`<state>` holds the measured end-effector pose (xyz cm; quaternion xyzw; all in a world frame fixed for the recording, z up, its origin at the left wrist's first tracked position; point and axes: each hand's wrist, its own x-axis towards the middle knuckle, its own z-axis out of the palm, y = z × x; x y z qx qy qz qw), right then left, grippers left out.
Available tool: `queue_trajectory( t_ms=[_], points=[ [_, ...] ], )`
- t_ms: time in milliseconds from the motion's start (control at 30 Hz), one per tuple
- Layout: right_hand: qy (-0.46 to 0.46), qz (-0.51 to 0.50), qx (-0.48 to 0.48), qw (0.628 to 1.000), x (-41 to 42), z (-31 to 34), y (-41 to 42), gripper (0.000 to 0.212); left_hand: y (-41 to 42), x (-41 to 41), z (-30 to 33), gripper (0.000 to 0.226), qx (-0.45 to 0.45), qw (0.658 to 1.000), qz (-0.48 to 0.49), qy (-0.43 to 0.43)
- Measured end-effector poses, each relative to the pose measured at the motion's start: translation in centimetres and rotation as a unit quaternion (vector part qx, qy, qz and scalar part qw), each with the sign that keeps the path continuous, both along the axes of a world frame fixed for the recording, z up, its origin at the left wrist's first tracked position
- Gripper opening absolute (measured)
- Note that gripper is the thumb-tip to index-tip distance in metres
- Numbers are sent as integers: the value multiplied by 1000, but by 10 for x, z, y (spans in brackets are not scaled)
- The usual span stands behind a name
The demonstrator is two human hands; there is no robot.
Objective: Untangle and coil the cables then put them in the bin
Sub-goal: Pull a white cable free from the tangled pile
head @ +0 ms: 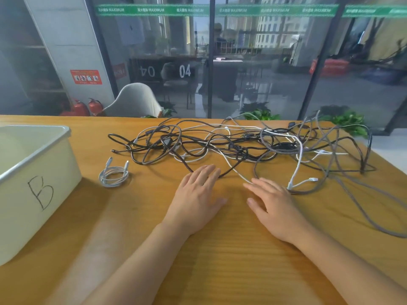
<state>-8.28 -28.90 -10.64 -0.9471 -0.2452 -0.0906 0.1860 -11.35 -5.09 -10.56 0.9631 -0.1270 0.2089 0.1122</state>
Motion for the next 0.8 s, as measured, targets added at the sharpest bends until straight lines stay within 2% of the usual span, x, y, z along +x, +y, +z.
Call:
queue_trajectory(
  t_ms=[133,233,367,533,600,700,800],
  points=[
    [34,99,76,992,-7,5,1,44,-18,5,-2,66,-9,998,-64,22],
    [78,138,128,979,-7,8,3,44,-12,8,-7,54,-8,995,-80,52],
    [149,120,261,946,-3,16,-2,39,-11,9,-8,51,-2,993,-93,68],
    [166,59,364,915,8,17,-6,36,-16,8,-5,57,29,987,-130,86],
    [144,46,349,925,11,18,-9,34,-16,7,-5,52,25,989,-127,73],
    [111,69,245,961,10,17,-16,34,-13,6,-4,36,4,992,-110,59],
    [108,89,175,975,11,15,-20,28,-6,5,-3,22,-18,994,-88,62]
  ],
)
